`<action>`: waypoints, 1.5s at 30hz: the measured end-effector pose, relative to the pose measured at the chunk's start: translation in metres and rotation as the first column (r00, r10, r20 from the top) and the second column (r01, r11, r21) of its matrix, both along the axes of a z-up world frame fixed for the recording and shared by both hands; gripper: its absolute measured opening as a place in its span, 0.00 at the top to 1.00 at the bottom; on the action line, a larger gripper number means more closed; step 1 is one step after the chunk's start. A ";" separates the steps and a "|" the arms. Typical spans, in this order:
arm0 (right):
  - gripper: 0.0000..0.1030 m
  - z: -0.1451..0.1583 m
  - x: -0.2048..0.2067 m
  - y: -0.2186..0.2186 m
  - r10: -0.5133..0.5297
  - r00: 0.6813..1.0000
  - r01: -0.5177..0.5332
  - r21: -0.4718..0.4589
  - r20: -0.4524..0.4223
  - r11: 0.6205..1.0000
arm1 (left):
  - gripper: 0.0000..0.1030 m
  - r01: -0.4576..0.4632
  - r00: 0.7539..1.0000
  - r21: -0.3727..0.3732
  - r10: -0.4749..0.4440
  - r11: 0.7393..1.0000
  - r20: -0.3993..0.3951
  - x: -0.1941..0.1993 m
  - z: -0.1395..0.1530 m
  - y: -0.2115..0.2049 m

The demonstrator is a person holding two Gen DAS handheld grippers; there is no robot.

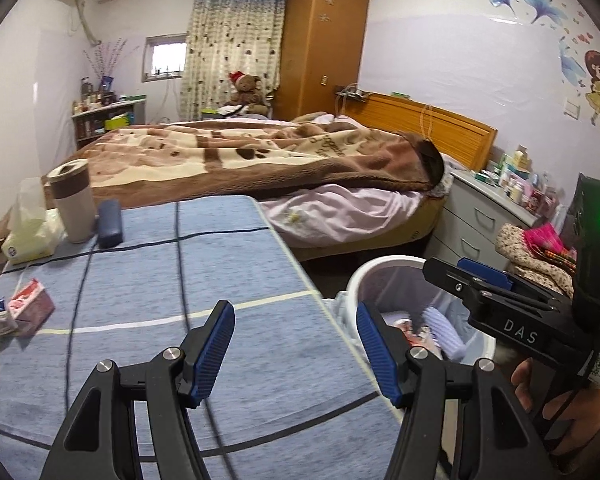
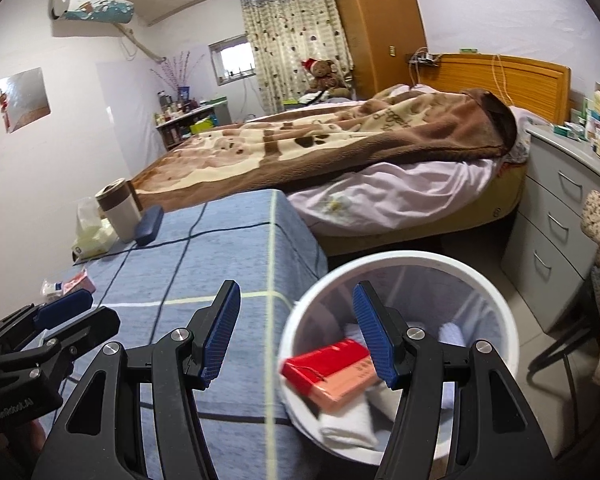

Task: Collect trash
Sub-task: 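Move both open grippers from the bin back toward the yogurt cup and milk carton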

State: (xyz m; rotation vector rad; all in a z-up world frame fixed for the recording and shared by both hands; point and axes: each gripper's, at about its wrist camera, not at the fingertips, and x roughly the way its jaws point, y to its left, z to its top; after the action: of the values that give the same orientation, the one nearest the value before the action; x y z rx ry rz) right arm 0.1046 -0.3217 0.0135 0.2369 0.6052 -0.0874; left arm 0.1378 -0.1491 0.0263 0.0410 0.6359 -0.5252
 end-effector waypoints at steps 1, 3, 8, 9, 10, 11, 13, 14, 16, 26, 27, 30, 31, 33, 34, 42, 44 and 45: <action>0.41 0.000 0.003 0.004 0.010 1.000 -0.010 0.001 0.000 1.000 | 0.39 -0.017 1.000 -0.001 0.017 1.000 0.003 0.001 0.000 0.007; 0.41 0.000 0.007 0.012 0.031 1.000 -0.031 -0.001 0.001 1.000 | 0.39 -0.041 0.999 -0.005 0.041 0.999 0.008 0.003 0.001 0.018; 0.41 -0.001 0.020 0.036 0.094 0.996 -0.094 0.000 0.003 0.996 | 0.39 -0.121 0.993 -0.025 0.121 0.992 0.003 0.013 0.000 0.055; 0.41 -0.001 0.024 0.041 0.108 0.994 -0.108 0.001 0.000 0.994 | 0.39 -0.139 0.990 -0.025 0.139 0.990 0.004 0.015 0.000 0.064; 0.41 -0.002 0.026 0.045 0.118 0.993 -0.118 0.001 -0.001 0.993 | 0.39 -0.155 0.988 -0.028 0.155 0.987 0.003 0.017 -0.001 0.074; 0.41 -0.002 0.031 0.050 0.133 0.991 -0.133 0.000 -0.003 0.991 | 0.39 -0.167 0.986 -0.029 0.168 0.985 0.002 0.019 -0.001 0.082; 0.41 -0.004 0.038 0.061 0.158 0.987 -0.158 0.003 -0.015 0.987 | 0.39 -0.204 0.979 -0.023 0.204 0.979 0.001 0.024 -0.003 0.097; 0.41 -0.004 0.041 0.065 0.170 0.985 -0.170 0.005 -0.018 0.985 | 0.39 -0.221 0.975 -0.022 0.221 0.975 -0.004 0.027 -0.004 0.105; 0.40 -0.005 0.048 0.076 0.193 0.981 -0.193 0.006 -0.018 0.981 | 0.39 -0.262 0.965 -0.028 0.261 0.965 -0.010 0.032 -0.007 0.124; 0.38 -0.010 0.074 0.132 0.291 0.956 -0.291 0.018 -0.032 0.957 | 0.38 -0.411 0.912 -0.017 0.411 0.911 -0.001 0.049 -0.011 0.212; 0.36 -0.010 0.077 0.139 0.304 0.952 -0.303 0.020 -0.035 0.953 | 0.38 -0.425 0.905 -0.020 0.425 0.905 -0.004 0.050 -0.011 0.221; 0.35 -0.012 0.084 0.159 0.342 0.939 -0.341 0.028 -0.042 0.940 | 0.37 -0.455 0.891 -0.009 0.455 0.890 -0.003 0.052 -0.013 0.242; 0.35 -0.013 0.087 0.167 0.356 0.933 -0.355 0.032 -0.045 0.934 | 0.37 -0.468 0.884 -0.001 0.468 0.884 -0.003 0.054 -0.015 0.250; 0.35 -0.015 0.093 0.179 0.374 0.926 -0.373 0.037 -0.050 0.927 | 0.37 -0.492 0.870 0.004 0.492 0.871 -0.012 0.059 -0.018 0.268; 0.35 -0.016 0.096 0.185 0.385 0.921 -0.383 0.038 -0.057 0.923 | 0.37 -0.499 0.867 0.003 0.499 0.867 -0.015 0.060 -0.019 0.273; 0.35 -0.028 0.123 0.229 0.438 0.893 -0.435 0.048 -0.101 0.899 | 0.37 -0.536 0.842 0.009 0.536 0.844 -0.060 0.085 -0.034 0.323; 0.35 -0.031 0.129 0.236 0.450 0.886 -0.447 0.057 -0.111 0.893 | 0.37 -0.536 0.841 0.017 0.535 0.844 -0.074 0.093 -0.040 0.329; 0.35 -0.032 0.132 0.240 0.455 0.883 -0.451 0.058 -0.116 0.890 | 0.37 -0.543 0.835 0.024 0.543 0.839 -0.085 0.100 -0.043 0.335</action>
State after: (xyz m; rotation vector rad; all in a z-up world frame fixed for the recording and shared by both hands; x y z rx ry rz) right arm 0.2367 -0.0821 -0.0186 0.1126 0.7757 0.3642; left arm 0.2382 0.1856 -0.0167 -0.1644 0.6988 0.0286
